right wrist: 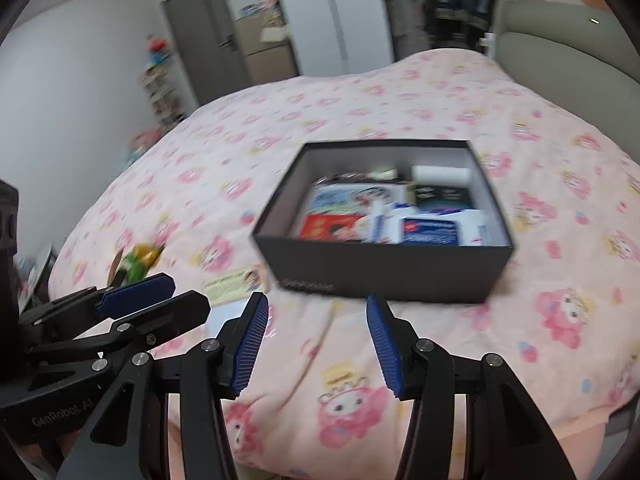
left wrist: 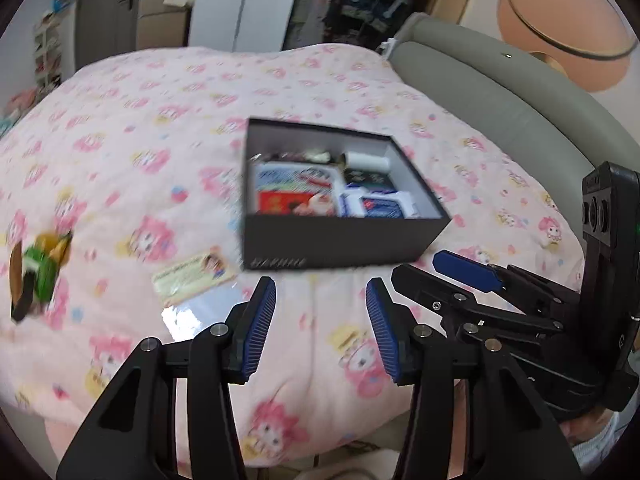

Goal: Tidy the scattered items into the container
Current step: 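Withdraw the left gripper and move it to the card in clear sleeve, then grasp the clear plastic sleeve of the cartoon card with the left gripper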

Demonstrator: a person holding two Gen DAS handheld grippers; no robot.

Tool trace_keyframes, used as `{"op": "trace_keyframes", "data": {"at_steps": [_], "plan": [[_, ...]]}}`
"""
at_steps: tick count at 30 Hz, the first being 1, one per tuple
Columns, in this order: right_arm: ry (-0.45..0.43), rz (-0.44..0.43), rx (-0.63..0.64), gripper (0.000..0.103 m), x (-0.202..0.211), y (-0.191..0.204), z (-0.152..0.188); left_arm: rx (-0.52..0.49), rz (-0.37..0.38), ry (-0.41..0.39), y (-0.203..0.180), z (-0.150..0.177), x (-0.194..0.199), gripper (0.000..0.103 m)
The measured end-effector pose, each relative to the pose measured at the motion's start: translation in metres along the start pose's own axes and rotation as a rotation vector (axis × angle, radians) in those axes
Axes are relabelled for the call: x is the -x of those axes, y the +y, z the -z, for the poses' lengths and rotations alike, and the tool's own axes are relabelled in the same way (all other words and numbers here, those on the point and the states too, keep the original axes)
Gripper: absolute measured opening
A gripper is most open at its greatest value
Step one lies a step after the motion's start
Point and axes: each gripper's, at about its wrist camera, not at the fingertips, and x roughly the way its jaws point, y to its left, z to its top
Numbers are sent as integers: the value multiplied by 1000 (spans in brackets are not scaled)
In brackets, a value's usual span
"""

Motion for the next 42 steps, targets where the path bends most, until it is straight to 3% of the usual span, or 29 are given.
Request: {"op": "trace_keyframes", "data": {"at_steps": [9, 17, 22, 27, 35, 42], "plan": [[108, -120, 61, 47, -55, 47, 17, 204, -56, 12, 81, 34, -15, 51], [215, -60, 88, 47, -133, 50, 26, 440, -89, 77, 162, 65, -78, 50], [276, -29, 97, 47, -169, 47, 30, 467, -37, 101, 175, 76, -109, 45], [275, -5, 88, 47, -185, 48, 31, 491, 28, 98, 182, 74, -122, 45], [291, 3, 107, 47, -199, 56, 39, 514, 118, 82, 183, 73, -124, 44], [304, -41, 113, 47, -192, 59, 44, 475, 104, 93, 176, 73, -124, 22]]}}
